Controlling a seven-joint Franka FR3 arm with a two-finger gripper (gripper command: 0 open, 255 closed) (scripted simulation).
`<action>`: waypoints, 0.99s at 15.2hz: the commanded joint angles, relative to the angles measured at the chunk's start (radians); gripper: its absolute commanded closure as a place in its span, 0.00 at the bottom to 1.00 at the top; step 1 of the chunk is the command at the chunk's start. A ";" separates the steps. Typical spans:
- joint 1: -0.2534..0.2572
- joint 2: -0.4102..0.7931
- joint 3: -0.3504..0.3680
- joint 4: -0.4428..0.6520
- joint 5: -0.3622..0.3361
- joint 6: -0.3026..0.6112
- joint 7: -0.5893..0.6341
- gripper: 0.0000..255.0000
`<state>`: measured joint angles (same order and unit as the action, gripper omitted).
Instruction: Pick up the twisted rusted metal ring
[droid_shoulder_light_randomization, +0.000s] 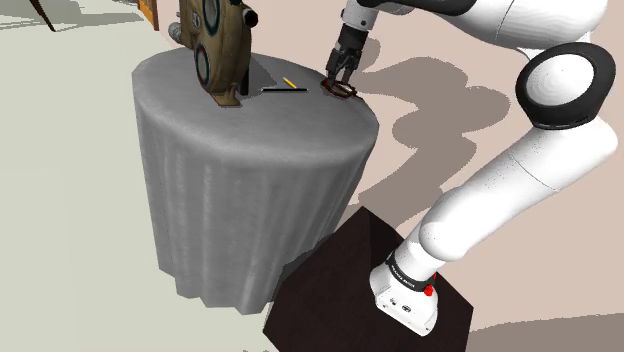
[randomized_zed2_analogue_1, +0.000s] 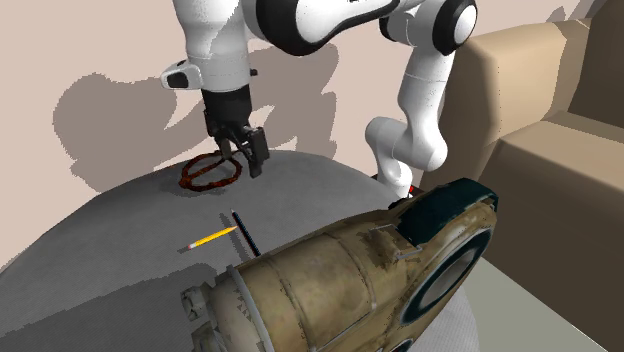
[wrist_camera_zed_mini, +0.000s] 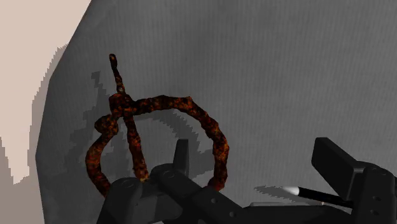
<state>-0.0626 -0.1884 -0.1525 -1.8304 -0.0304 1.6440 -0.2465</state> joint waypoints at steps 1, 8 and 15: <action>-0.007 0.079 -0.017 0.094 0.007 -0.012 -0.032 0.00; -0.008 0.071 -0.017 0.004 0.005 0.070 -0.031 0.00; -0.008 0.071 -0.016 -0.018 0.005 0.092 -0.030 1.00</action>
<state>-0.0690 -0.1237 -0.1664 -1.8444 -0.0210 1.7354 -0.2779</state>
